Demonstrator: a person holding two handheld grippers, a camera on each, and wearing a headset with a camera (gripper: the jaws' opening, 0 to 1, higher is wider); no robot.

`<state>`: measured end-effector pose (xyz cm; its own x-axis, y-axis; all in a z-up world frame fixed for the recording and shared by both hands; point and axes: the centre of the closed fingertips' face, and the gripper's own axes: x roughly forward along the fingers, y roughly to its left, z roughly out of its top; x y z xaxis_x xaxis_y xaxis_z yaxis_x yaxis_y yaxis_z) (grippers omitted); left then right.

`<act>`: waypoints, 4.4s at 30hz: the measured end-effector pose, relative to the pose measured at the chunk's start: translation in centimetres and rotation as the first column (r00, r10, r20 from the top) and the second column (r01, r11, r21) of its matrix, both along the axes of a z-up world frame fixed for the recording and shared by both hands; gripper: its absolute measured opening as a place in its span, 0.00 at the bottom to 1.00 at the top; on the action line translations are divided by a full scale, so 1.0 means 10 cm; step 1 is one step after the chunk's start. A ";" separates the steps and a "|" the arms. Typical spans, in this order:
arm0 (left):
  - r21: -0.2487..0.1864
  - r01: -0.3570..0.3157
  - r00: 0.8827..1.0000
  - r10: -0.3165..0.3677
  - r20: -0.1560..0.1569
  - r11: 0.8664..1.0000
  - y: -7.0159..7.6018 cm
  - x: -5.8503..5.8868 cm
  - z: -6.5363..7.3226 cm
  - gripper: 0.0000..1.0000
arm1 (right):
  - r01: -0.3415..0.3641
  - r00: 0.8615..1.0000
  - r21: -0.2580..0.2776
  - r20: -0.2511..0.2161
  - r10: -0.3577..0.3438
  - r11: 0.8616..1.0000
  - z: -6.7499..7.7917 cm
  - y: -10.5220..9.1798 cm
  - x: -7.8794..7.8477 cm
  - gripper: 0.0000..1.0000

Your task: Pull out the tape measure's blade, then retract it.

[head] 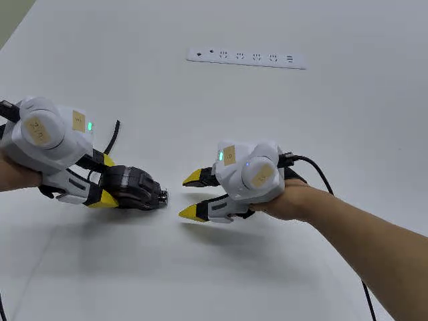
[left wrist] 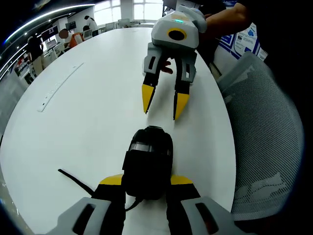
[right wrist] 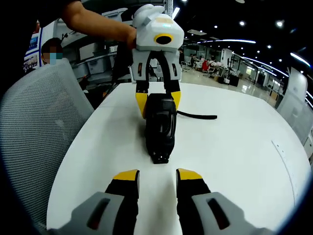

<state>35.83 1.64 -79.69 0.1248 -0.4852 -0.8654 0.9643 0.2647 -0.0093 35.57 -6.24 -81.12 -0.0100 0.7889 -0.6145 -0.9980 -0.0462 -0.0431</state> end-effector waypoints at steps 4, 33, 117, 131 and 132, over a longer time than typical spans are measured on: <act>0.000 0.001 1.000 -0.001 -0.001 1.000 0.00 0.00 0.00 0.29 | -0.001 1.000 -0.001 -0.007 0.001 1.000 -0.03 0.08 0.02 0.27; 0.001 0.008 1.000 -0.008 -0.015 1.000 -0.02 0.01 0.00 0.29 | -0.011 0.999 -0.025 -0.038 0.010 1.000 -0.17 0.29 0.05 0.13; 0.010 -0.015 0.999 0.016 -0.034 1.000 0.01 -0.02 -0.01 0.29 | -0.047 0.997 -0.103 0.048 0.052 0.994 -0.11 -0.40 0.10 0.11; 0.009 -0.016 0.999 0.017 -0.032 1.000 0.02 -0.03 -0.01 0.29 | -0.030 0.999 -0.114 0.042 0.035 0.993 -0.11 -0.58 0.11 0.11; 0.008 -0.017 0.999 0.017 -0.032 1.000 0.02 -0.03 -0.01 0.29 | -0.028 0.999 -0.116 0.043 0.033 0.993 -0.11 -0.59 0.11 0.11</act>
